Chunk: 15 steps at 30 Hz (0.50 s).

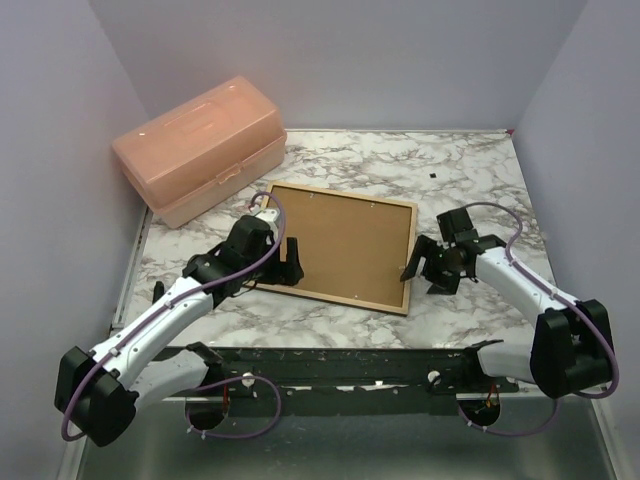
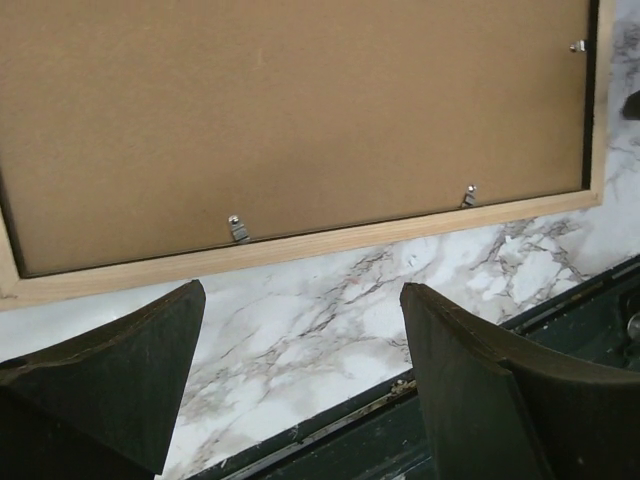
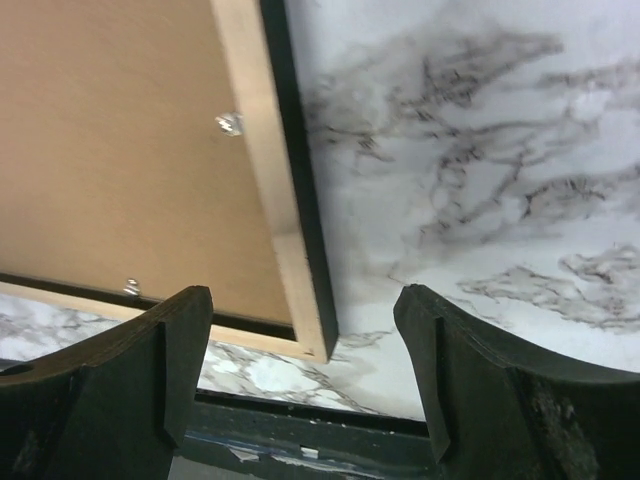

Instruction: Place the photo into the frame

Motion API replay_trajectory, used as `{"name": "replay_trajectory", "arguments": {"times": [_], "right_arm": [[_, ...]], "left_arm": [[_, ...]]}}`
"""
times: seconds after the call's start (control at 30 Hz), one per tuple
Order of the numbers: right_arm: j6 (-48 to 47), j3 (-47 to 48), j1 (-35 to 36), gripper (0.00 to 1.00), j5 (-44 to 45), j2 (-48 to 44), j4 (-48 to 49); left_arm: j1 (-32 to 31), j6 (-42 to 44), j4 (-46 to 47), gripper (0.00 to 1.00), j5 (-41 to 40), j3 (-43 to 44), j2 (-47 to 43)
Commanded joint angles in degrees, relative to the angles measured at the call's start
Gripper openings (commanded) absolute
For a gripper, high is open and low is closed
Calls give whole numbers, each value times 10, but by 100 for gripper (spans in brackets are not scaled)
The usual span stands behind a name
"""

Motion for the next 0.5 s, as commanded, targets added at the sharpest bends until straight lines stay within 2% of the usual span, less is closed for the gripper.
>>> {"name": "replay_trajectory", "arguments": {"times": [0.0, 0.3, 0.47], "right_arm": [[20, -34, 13, 81, -12, -5, -9], [59, -67, 60, 60, -32, 26, 37], [84, -75, 101, 55, 5, 63, 52]], "left_arm": [[-31, 10, 47, 83, 17, 10, 17], [-99, 17, 49, 83, -25, 61, 83], [-128, 23, 41, 83, -51, 86, 111]]}}
